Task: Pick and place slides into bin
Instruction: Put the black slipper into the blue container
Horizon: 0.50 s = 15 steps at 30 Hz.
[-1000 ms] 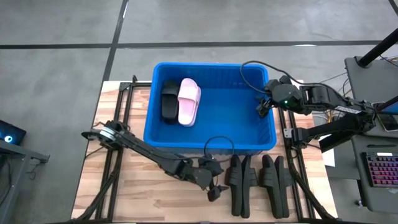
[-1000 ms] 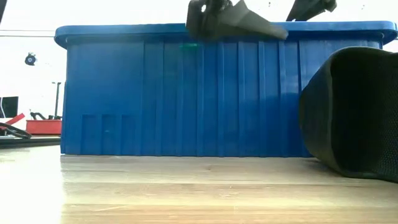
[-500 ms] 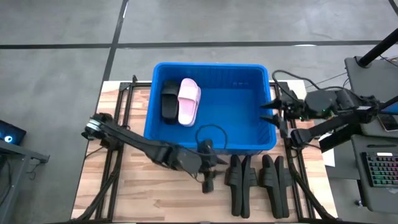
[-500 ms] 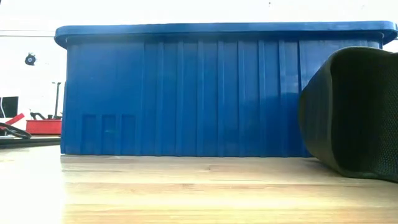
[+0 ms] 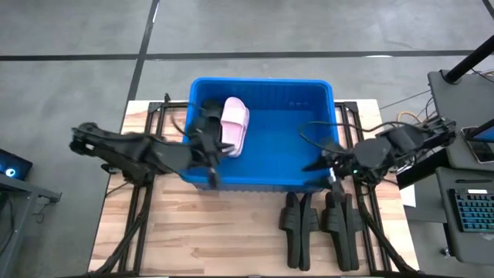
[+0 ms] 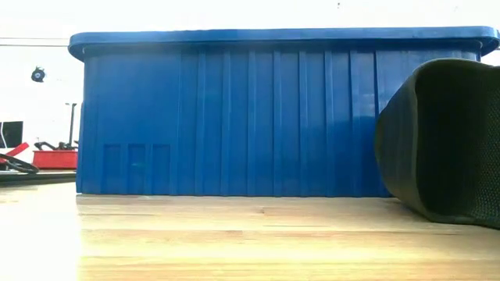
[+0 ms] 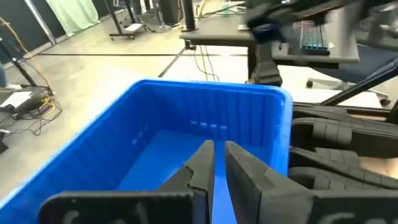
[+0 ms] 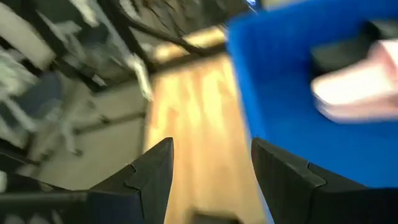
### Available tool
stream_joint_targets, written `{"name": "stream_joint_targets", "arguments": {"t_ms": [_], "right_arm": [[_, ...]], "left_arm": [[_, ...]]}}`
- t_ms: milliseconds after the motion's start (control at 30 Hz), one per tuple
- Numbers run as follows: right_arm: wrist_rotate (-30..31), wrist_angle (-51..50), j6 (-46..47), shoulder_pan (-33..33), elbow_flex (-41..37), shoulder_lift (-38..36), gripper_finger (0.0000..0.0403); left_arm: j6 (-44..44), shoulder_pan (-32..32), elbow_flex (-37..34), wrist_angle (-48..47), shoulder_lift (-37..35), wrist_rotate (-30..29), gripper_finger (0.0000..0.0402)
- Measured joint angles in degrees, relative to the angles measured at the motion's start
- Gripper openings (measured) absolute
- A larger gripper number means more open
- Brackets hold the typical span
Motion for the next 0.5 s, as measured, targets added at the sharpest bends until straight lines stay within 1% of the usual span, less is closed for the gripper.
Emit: {"name": "stream_joint_targets", "arguments": {"t_ms": [100,167,300,500], "right_arm": [[-0.46,6.36,-3.2,1.24,2.58,4.49,0.0206],[-0.44,7.55,-5.66,1.67,5.38,8.15,0.0206],[-0.99,1.19,-6.19,1.74,11.29,15.6,0.0205],[-3.17,-11.27,-2.96,1.77,19.07,26.21,0.0205]], "left_arm": [[-2.63,-0.03,-0.08,-2.02,-4.62,-0.14,0.0022],[-2.75,-0.04,-0.08,-3.21,-7.47,1.38,0.0022],[-1.83,-0.04,-0.14,-5.6,-12.77,4.33,0.0022],[-0.89,-0.04,-0.3,-11.87,-18.86,4.41,0.0022]]}}
